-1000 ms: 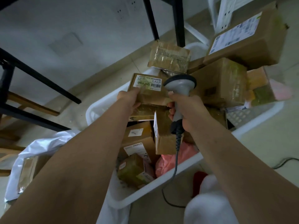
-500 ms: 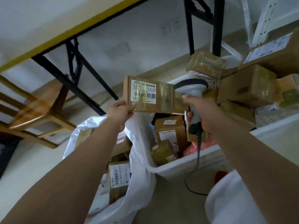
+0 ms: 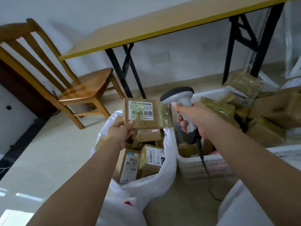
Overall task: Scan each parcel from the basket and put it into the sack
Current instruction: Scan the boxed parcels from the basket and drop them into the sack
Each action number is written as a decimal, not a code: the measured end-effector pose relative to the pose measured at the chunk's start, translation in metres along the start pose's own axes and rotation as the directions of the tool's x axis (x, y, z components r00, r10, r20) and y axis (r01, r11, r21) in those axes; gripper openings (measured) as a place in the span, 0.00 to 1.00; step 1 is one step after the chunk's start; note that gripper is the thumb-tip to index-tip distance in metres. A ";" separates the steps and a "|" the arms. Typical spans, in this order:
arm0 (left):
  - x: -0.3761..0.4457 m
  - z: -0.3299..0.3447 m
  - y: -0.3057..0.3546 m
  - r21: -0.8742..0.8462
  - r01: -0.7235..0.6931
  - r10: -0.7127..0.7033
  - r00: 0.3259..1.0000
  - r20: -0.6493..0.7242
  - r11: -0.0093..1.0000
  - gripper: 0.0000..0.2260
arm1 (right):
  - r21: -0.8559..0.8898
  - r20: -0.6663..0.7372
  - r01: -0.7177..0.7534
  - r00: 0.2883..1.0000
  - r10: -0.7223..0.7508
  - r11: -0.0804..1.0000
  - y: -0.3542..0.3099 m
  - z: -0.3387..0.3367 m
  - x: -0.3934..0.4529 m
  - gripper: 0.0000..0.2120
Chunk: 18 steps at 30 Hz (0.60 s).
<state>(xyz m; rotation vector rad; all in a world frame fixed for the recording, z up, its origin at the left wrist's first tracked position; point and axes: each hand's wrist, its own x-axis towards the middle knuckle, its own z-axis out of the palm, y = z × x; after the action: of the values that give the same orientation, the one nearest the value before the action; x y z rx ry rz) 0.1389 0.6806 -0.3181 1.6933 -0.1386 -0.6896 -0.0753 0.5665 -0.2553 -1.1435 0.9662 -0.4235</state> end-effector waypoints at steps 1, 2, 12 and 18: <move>0.001 -0.006 0.000 -0.020 0.009 -0.009 1.000 -0.011 1.000 0.11 | -0.013 0.012 0.014 1.000 -0.014 1.000 -0.003 0.006 -0.004 0.14; 0.001 -0.010 0.000 -0.032 0.018 -0.019 1.000 -0.025 0.999 0.12 | -0.022 0.023 0.030 0.999 -0.029 0.999 -0.005 0.013 -0.008 0.13; 0.008 -0.059 -0.010 -0.172 0.066 -0.081 0.993 -0.084 0.983 0.12 | -0.105 0.077 0.037 0.997 -0.029 0.994 -0.012 0.060 -0.032 0.11; 0.015 -0.077 -0.016 -0.210 0.047 -0.073 0.990 -0.120 0.977 0.11 | -0.145 0.077 0.039 0.997 -0.028 0.989 -0.017 0.075 -0.040 0.10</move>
<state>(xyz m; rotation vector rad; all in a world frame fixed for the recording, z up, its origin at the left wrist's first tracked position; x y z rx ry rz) 0.1864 0.7440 -0.3321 1.5410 0.0730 -0.6167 -0.0327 0.6316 -0.2165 -1.3014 0.9248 -0.3384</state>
